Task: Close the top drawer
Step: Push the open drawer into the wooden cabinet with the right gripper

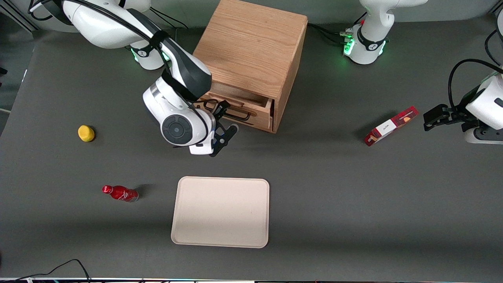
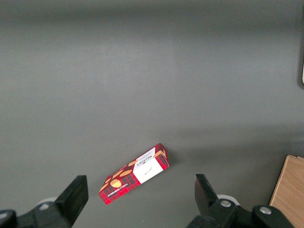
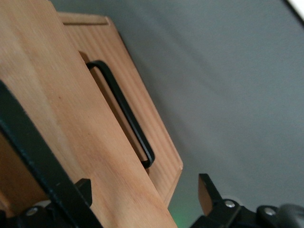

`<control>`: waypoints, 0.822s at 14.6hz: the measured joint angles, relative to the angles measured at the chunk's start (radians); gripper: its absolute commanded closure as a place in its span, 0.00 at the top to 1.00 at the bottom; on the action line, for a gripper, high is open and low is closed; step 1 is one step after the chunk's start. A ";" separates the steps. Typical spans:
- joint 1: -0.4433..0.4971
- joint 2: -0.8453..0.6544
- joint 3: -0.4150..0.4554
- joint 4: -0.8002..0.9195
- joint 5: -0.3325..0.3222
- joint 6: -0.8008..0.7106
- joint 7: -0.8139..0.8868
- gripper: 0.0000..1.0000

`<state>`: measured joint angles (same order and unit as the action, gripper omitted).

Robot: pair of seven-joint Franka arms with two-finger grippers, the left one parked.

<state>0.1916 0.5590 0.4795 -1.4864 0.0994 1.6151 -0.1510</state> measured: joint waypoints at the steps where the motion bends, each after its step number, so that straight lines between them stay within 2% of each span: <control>1: 0.003 -0.005 0.002 -0.012 0.001 0.000 0.005 1.00; 12: 0.007 -0.035 0.015 -0.070 0.016 0.016 0.025 1.00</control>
<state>0.1991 0.5244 0.4944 -1.5561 0.1158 1.6310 -0.1262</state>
